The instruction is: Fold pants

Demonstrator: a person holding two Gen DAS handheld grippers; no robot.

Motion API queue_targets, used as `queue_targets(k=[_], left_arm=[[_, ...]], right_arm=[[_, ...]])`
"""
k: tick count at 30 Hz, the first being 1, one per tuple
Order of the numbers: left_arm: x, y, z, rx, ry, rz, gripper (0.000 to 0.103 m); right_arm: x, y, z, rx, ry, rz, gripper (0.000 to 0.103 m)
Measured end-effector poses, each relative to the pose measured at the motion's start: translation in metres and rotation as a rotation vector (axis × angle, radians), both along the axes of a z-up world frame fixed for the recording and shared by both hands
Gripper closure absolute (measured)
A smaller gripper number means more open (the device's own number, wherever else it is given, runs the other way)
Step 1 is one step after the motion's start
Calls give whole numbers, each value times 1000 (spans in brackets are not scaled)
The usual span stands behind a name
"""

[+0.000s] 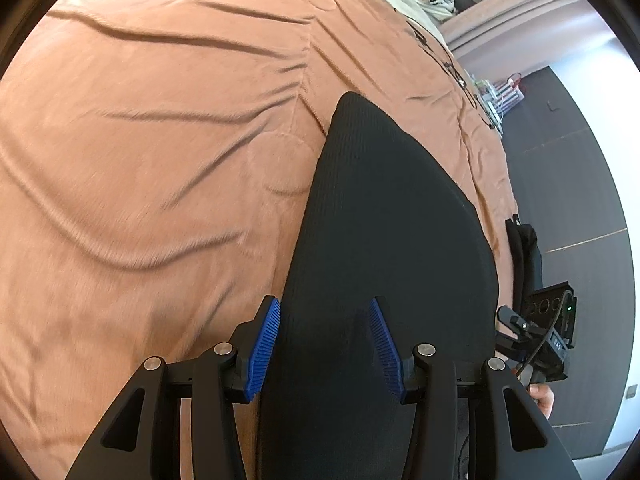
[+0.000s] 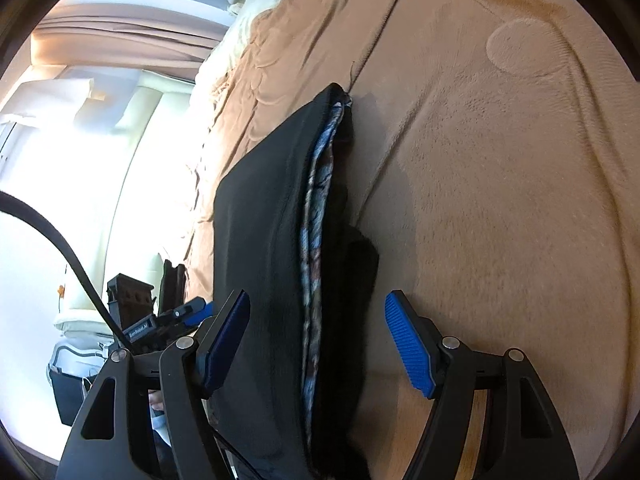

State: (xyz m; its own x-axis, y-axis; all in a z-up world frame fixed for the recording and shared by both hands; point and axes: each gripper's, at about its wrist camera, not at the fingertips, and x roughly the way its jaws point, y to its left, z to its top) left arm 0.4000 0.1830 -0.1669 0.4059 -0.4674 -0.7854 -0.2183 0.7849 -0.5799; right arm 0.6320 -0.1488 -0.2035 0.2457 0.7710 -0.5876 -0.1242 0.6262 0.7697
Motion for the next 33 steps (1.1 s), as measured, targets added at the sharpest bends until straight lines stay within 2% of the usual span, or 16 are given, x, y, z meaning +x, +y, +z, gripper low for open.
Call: queue_targets(k=[18, 21, 23, 27, 33], left_arm=[[61, 4, -22, -91, -11, -58, 54], [69, 5, -22, -102, -23, -61, 54], [72, 5, -20, -112, -41, -65, 54], [77, 5, -17, -135, -61, -84, 54], [81, 7, -26, -154, -44, -104, 54]], right_arm=[[23, 10, -13, 31, 40, -3, 34], [19, 3, -8, 31, 31, 6, 38], [16, -2, -1, 36, -7, 13, 44], [11, -3, -3, 41, -3, 24, 44], [10, -5, -8, 33, 43, 36, 44]])
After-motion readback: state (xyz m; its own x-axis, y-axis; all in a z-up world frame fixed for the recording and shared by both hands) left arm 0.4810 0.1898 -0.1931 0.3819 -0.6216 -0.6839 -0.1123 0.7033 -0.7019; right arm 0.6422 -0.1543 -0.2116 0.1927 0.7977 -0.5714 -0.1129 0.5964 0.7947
